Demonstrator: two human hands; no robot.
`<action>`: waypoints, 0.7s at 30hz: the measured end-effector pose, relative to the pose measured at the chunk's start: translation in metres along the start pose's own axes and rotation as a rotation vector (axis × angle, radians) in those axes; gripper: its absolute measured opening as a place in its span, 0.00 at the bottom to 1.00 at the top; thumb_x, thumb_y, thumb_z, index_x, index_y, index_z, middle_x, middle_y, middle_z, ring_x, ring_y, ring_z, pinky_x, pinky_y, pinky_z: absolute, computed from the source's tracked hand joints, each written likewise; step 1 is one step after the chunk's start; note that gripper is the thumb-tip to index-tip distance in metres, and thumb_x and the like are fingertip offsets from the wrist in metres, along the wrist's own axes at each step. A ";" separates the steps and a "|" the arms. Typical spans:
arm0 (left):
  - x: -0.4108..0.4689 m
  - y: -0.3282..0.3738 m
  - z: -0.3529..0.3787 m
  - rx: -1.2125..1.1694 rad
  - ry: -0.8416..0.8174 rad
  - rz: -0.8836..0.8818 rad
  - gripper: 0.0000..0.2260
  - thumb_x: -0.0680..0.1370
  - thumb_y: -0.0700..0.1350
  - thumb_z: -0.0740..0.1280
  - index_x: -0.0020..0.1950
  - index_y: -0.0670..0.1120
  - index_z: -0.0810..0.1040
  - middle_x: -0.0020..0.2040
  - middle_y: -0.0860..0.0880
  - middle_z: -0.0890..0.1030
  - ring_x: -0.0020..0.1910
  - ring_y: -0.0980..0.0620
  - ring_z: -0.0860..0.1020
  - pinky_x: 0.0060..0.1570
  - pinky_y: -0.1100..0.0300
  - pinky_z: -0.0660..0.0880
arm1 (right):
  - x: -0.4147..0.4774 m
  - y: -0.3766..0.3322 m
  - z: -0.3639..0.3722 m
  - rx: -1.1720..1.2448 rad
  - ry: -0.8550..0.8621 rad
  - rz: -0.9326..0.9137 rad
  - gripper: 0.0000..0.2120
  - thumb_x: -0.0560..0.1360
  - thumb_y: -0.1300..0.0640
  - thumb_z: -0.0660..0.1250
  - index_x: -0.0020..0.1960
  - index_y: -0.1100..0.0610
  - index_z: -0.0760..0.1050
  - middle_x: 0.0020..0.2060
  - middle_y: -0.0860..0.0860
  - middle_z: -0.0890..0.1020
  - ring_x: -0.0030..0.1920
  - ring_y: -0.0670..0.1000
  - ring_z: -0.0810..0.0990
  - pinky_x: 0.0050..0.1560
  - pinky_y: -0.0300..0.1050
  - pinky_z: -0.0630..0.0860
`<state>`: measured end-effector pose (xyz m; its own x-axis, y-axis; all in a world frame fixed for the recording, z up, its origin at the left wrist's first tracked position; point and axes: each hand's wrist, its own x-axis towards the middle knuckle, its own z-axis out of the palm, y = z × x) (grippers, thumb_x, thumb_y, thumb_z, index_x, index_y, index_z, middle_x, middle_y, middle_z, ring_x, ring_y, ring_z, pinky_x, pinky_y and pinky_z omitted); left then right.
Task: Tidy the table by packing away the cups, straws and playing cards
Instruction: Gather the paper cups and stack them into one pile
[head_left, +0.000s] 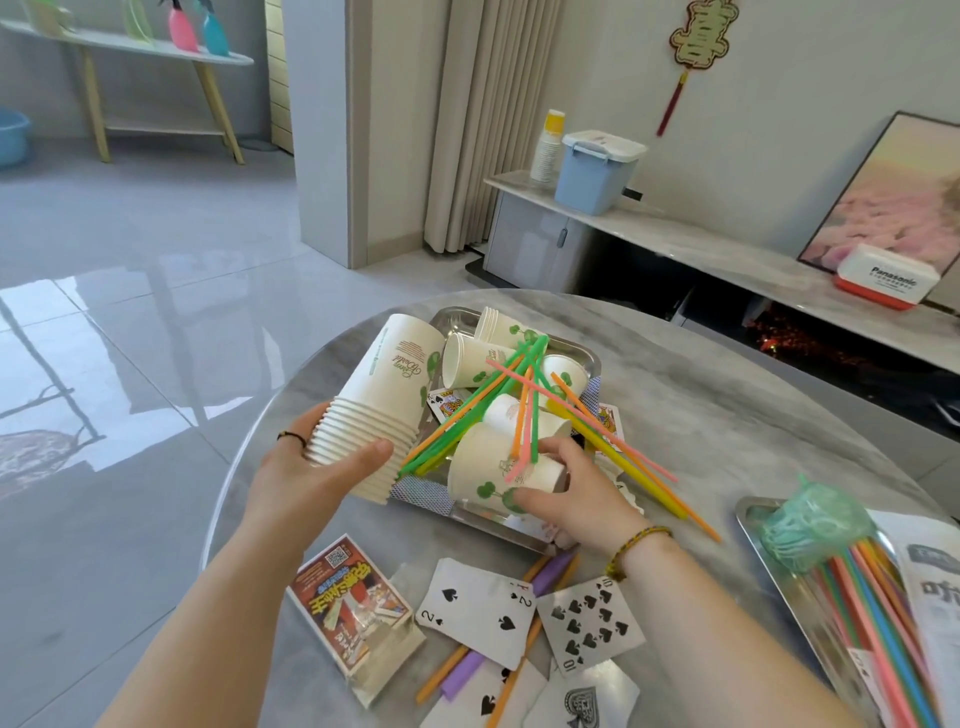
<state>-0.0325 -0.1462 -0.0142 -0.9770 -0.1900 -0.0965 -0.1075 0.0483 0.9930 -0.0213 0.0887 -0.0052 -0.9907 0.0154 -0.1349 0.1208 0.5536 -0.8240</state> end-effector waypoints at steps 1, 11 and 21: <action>-0.001 0.001 0.000 0.001 0.001 0.005 0.20 0.65 0.48 0.74 0.52 0.57 0.71 0.41 0.56 0.76 0.41 0.59 0.74 0.41 0.59 0.69 | -0.003 -0.002 -0.007 -0.029 -0.005 -0.010 0.22 0.67 0.55 0.71 0.57 0.50 0.66 0.45 0.46 0.71 0.40 0.40 0.71 0.32 0.25 0.69; -0.013 0.009 0.003 0.032 -0.069 0.058 0.20 0.67 0.45 0.74 0.55 0.53 0.73 0.42 0.53 0.77 0.40 0.57 0.74 0.37 0.63 0.69 | -0.035 -0.010 -0.040 0.266 -0.159 -0.052 0.17 0.67 0.61 0.71 0.49 0.48 0.68 0.45 0.45 0.78 0.43 0.41 0.79 0.37 0.30 0.74; -0.032 0.011 0.013 0.226 -0.439 0.076 0.25 0.55 0.52 0.79 0.47 0.65 0.72 0.46 0.55 0.78 0.43 0.58 0.77 0.38 0.64 0.73 | -0.037 -0.015 -0.078 0.588 0.170 -0.076 0.07 0.74 0.64 0.59 0.46 0.52 0.72 0.39 0.51 0.77 0.26 0.37 0.77 0.22 0.30 0.69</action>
<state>-0.0046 -0.1268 -0.0013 -0.9637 0.2505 -0.0920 -0.0226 0.2669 0.9635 0.0090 0.1447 0.0549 -0.9880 0.1536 -0.0137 0.0151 0.0077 -0.9999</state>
